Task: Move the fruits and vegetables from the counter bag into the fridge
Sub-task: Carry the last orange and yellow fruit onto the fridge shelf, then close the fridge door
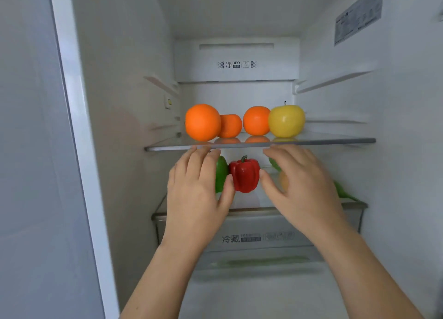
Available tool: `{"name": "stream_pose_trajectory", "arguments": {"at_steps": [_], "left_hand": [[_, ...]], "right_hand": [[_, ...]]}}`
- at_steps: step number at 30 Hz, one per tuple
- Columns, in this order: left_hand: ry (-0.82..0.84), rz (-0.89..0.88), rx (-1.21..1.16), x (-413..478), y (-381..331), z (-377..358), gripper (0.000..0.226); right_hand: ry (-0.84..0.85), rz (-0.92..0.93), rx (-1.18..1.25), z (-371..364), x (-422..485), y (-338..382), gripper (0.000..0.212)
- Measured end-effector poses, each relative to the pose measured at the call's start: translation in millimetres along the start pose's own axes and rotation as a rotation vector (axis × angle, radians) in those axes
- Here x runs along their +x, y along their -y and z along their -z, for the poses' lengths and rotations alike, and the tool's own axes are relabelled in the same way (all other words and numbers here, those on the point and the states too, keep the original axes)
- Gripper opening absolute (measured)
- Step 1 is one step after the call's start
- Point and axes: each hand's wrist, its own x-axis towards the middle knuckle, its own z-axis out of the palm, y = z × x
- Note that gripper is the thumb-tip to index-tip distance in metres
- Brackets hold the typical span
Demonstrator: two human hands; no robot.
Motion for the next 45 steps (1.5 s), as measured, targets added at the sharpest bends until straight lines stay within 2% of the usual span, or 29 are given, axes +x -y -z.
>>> {"name": "stream_pose_trajectory", "arguments": {"at_steps": [9,16,22,31,39,45], "left_hand": [[0.130,0.035,-0.178,-74.2,-13.8,2.7,0.042],[0.159,0.055,-0.252,-118.8,-48.3,21.3,0.039],[0.221,0.063,-0.148,-161.4,-88.6,53.4,0.038],[0.370,0.205,-0.072,-248.6,-173.9,110.0,0.041],[0.412,0.175,-0.062,-274.9,-225.1,160.0,0.039],[0.418,0.075,-0.150,-287.7,-265.8,191.0,0.038]], "right_hand": [[0.085,-0.067,-0.144,27.3,-77.0,26.6,0.036],[0.161,-0.122,-0.206,67.9,-122.5,32.9,0.039],[0.213,-0.147,-0.182,112.4,-166.1,43.1,0.040],[0.325,-0.105,-0.081,189.1,-247.1,50.4,0.038],[0.323,-0.113,-0.055,246.6,-282.0,63.9,0.037],[0.351,-0.236,-0.149,310.0,-314.1,77.1,0.041]]}}
